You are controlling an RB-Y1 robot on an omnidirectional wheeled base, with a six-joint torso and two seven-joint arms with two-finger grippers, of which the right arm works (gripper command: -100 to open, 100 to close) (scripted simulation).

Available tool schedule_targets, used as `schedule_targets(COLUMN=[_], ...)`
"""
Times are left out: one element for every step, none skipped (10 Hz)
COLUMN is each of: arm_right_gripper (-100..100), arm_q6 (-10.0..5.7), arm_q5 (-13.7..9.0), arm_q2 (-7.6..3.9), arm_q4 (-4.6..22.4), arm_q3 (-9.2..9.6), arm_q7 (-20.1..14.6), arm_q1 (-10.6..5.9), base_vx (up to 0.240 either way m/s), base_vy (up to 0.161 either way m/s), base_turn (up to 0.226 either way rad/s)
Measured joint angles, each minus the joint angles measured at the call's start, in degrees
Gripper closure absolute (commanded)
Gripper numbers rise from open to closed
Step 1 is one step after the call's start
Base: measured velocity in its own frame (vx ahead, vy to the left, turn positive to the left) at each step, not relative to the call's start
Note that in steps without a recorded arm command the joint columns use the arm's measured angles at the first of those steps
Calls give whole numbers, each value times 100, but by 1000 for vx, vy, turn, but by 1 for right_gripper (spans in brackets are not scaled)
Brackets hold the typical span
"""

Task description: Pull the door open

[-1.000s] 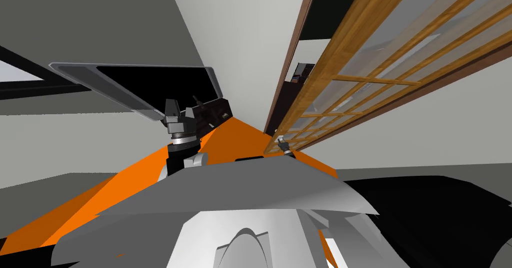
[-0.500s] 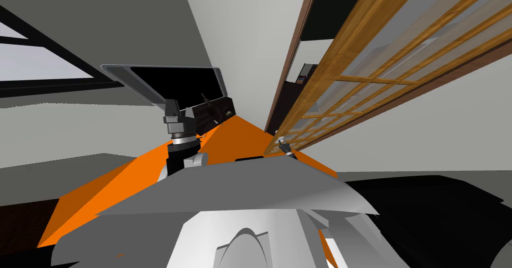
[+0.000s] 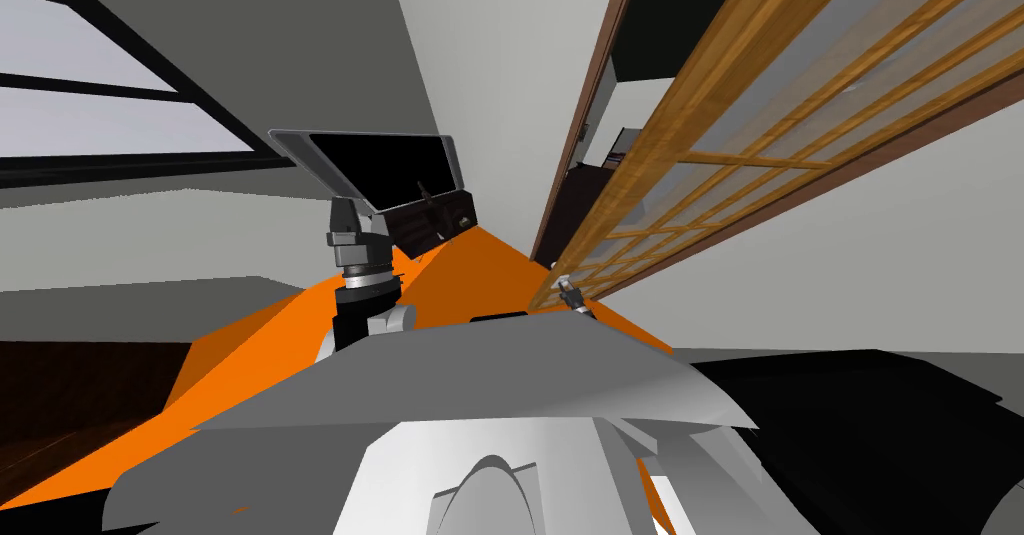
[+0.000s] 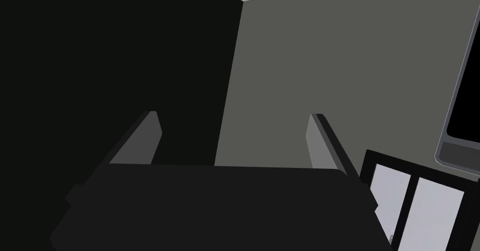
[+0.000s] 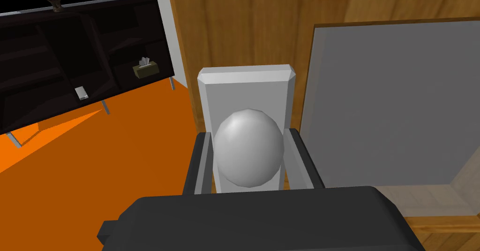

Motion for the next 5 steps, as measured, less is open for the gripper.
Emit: schedule_targets(arm_right_gripper=[100,100,100,100,100], arm_q6=[-59,-134,-143,-145,-165], arm_q5=[17,36,46,45,41], arm_q2=[-9,-13,-5,-11,-27], arm_q4=[26,80,92,110,127], arm_q3=[23,49,64,64,54], arm_q7=[-22,-49,-55,-61,-72], arm_q1=[21,27,34,27,0], base_vx=[-172,-78,-109,-228,-222], base_vy=[-88,-36,-32,-52,-66], base_turn=[121,37,140,171,130])
